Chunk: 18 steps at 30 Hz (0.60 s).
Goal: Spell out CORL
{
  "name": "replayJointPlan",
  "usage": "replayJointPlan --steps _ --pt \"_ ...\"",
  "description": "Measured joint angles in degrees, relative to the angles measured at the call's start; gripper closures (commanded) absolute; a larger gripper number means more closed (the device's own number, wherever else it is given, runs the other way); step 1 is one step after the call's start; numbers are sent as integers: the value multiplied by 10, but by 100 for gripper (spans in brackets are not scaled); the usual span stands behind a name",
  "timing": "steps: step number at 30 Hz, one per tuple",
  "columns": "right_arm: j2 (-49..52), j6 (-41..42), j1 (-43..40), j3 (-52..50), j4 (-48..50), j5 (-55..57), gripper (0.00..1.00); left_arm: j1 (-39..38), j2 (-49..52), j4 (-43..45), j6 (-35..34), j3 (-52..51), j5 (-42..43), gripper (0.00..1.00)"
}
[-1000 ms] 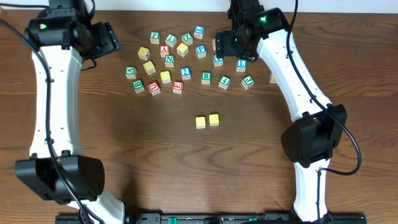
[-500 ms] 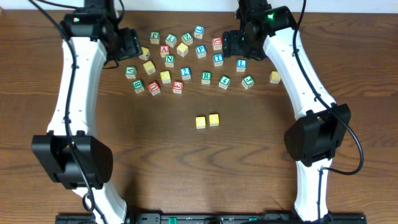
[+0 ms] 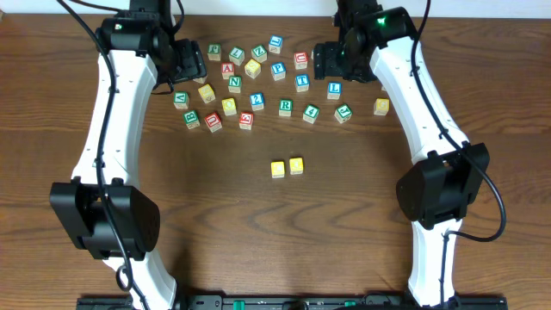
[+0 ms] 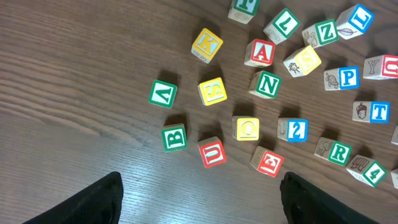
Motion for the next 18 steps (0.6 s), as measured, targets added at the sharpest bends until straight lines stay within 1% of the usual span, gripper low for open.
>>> replayJointPlan --steps 18 --pt "0 0 0 0 1 0 14 -3 0 3 -6 0 0 20"
